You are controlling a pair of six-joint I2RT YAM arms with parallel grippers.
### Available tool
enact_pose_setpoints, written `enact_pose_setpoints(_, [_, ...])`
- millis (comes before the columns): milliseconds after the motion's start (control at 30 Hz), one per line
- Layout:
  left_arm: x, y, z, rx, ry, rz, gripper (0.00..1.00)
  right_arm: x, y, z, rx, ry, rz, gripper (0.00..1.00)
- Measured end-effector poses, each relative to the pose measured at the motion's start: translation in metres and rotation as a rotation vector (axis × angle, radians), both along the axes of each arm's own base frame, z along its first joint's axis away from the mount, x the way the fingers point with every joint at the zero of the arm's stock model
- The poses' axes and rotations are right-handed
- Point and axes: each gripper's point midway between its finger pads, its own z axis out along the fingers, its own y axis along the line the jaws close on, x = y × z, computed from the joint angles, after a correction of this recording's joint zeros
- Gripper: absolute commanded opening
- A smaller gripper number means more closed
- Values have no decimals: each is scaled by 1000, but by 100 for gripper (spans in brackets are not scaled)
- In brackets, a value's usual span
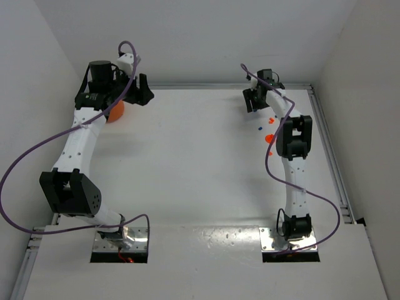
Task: Sort the legos into containers by color
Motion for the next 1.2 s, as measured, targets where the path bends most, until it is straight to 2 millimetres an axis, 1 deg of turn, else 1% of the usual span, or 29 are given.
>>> enact_pose_setpoints(100, [0,0,0,-1,0,-1,70,3,-3,-5,-1,0,-6,62])
enact_pose_setpoints(167, [0,0,0,-1,1,-1,70,2,-6,-13,-1,12,-9,59])
enact_pose_setpoints(200, [0,0,0,-2,2,0,70,2,-6,-18,7,16,-13,56])
enact_pose_setpoints(333, [2,-1,-4,-4,12,-1,70,10,-11,-18,19,-6,-19,53])
enact_pose_setpoints(500, [3,-1,-8,-4,21,-1,70,14,-14,-18,29,-15,-20,50])
enact_pose_setpoints(1000, [7,-1,-17,-6,43,2,70,19,-6,-19,73,-29,4,22])
enact_pose_setpoints(1200, [7,-1,-17,-6,44,2,70,18,-6,-19,75,-28,5,18])
